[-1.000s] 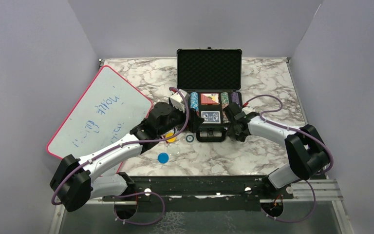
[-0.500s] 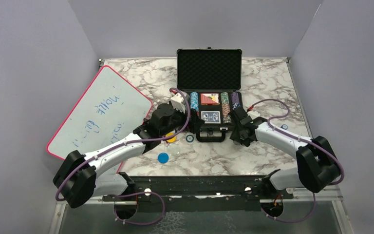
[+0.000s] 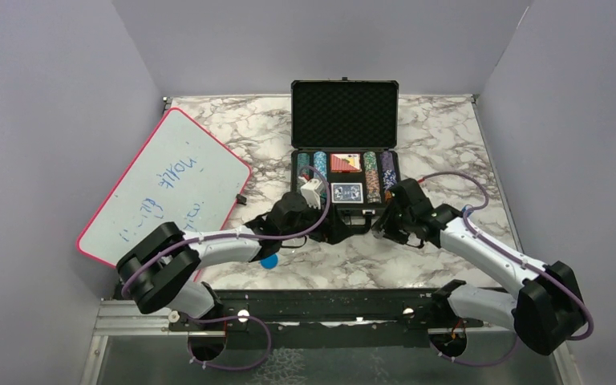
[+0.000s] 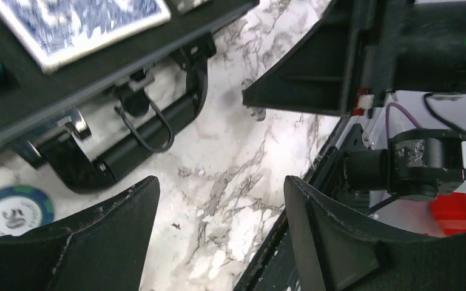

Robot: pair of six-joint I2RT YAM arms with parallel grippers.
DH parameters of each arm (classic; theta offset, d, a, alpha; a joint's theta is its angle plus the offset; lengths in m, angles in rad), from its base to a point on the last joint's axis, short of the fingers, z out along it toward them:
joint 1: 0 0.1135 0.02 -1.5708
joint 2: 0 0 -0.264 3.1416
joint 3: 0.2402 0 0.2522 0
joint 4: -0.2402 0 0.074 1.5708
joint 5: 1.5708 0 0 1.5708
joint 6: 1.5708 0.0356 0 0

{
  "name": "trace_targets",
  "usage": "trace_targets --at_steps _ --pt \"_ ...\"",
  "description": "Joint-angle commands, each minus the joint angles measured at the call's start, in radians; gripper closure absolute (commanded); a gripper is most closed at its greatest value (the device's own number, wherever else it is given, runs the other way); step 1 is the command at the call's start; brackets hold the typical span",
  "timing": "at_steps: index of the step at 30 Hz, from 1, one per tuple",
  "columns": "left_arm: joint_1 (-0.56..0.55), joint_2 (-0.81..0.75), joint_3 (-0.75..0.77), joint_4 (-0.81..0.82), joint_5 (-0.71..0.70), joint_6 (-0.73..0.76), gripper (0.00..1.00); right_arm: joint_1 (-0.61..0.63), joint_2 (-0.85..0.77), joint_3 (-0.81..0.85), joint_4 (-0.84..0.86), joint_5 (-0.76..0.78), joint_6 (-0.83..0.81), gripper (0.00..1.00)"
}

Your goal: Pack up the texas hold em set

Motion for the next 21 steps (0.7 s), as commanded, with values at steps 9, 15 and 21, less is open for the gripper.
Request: trace_targets --at_steps 9,15,21 --pt "-0.03 0.144 -0.071 0.339 0.01 -0.268 0.29 -0.004 -0.11 -0.114 0.225 -0.273 0.194 0.53" --pt "-0.066 0.187 -0.069 0.389 0.011 -0.296 0.42 -0.004 -0.11 -0.126 0.269 -0.301 0.242 0.53" --pt "-0.076 0.212 -0.066 0.407 -0.004 -0.324 0.47 -0.004 -0.102 -0.126 0.292 -0.314 0.26 0.53"
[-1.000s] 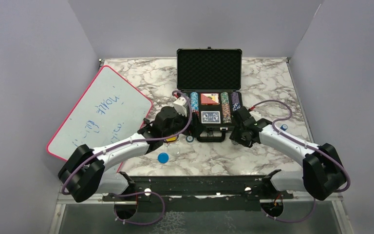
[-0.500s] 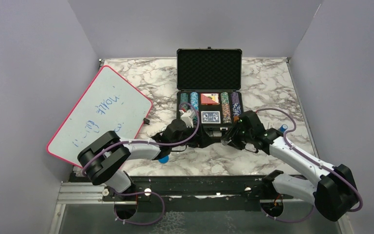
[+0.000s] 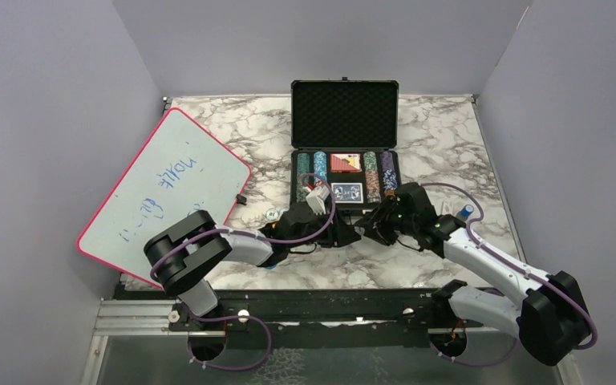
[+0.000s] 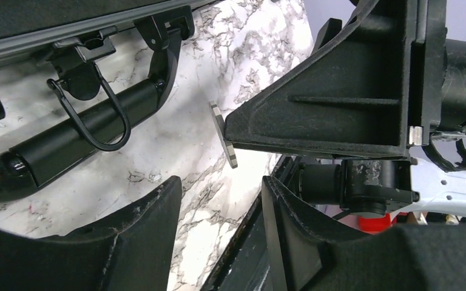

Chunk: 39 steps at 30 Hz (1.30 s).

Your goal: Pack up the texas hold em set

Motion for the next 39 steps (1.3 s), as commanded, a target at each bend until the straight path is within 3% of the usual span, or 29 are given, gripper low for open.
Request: trace_targets --at_steps 1,6,17,22,26,30,36,39 --pt "-0.005 0.019 0.014 0.069 -0.016 -0.043 0.46 -0.004 -0.006 -0.01 0.049 -0.037 0.031 0.53" --pt "-0.005 0.021 0.017 0.076 -0.057 -0.081 0.49 -0.004 -0.001 -0.014 0.058 -0.047 0.036 0.53" --pt "-0.006 0.021 0.02 0.075 -0.118 -0.091 0.68 -0.004 0.01 -0.028 0.071 -0.068 0.046 0.53" --pt "-0.006 0.048 0.046 0.076 -0.09 -0.113 0.74 -0.004 0.017 -0.036 0.082 -0.077 0.049 0.53" --pt "-0.006 0.06 0.065 0.076 -0.066 -0.117 0.84 -0.004 0.022 -0.041 0.085 -0.079 0.059 0.52" --pt "-0.006 0.048 0.058 0.075 -0.07 -0.087 0.99 -0.004 0.028 -0.024 0.064 -0.055 0.054 0.45" --pt "0.008 0.02 0.055 0.044 0.017 0.091 1.0 -0.006 0.033 0.117 -0.09 0.098 -0.028 0.27" --pt "0.033 -0.014 0.072 -0.022 0.09 0.217 1.0 -0.032 0.035 0.211 -0.189 0.202 -0.089 0.24"
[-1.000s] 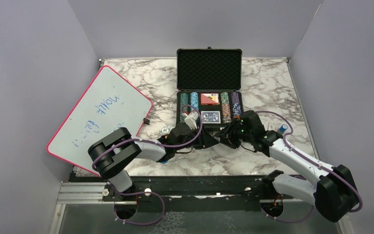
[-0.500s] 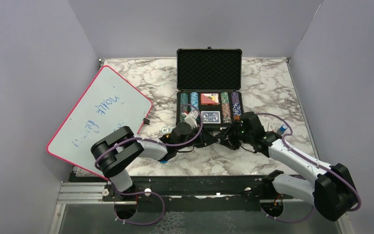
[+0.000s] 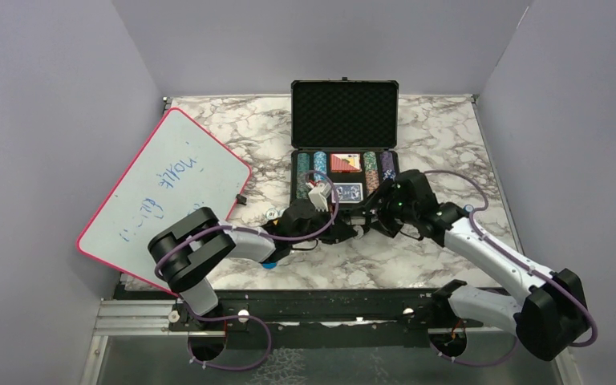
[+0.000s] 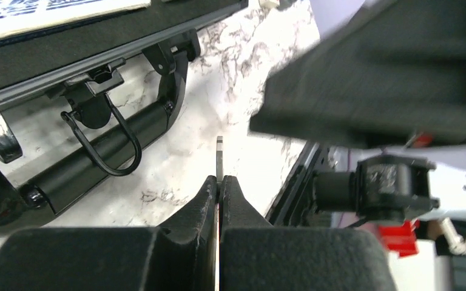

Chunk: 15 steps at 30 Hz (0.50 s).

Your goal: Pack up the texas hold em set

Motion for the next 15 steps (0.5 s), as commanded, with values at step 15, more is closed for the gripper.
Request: trace_targets --at_steps 15 --pt "0.059 0.11 0.612 -0.796 0.379 1.05 1.0 -0.454 -0.051 0.125 -0.22 0.005 -0.277 0.23"
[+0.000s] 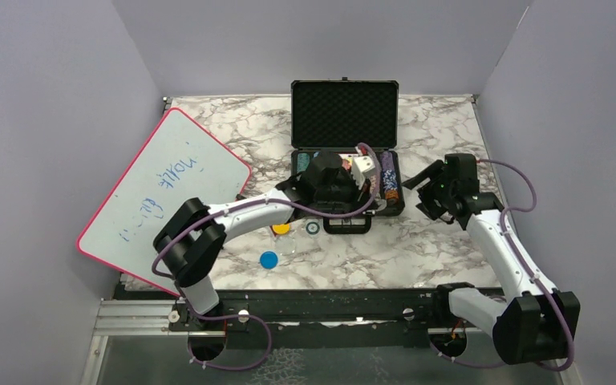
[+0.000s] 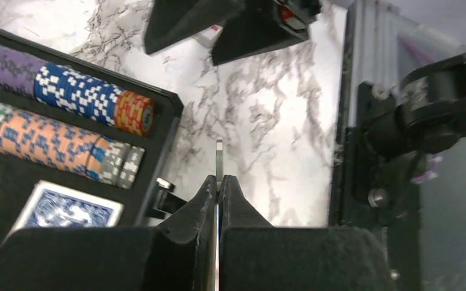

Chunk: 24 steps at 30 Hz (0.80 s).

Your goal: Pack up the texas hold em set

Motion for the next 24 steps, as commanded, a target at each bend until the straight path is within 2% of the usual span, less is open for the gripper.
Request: trace_targets --at_steps 1,8,14,24 --pt "0.003 0.126 0.154 -0.302 0.038 0.309 1.0 -0.049 -0.041 -0.057 -0.055 -0.086 -0.044 0.23" --pt "0.002 0.258 0.344 -0.42 -0.024 0.437 1.0 -0.128 -0.051 -0.129 -0.041 -0.219 -0.021 0.22" --pt "0.003 0.287 0.374 -0.412 -0.129 0.453 1.0 -0.146 -0.059 -0.14 -0.041 -0.233 -0.031 0.22" --pt "0.002 0.337 0.424 -0.4 -0.189 0.503 1.0 -0.155 -0.072 -0.154 -0.028 -0.253 -0.034 0.23"
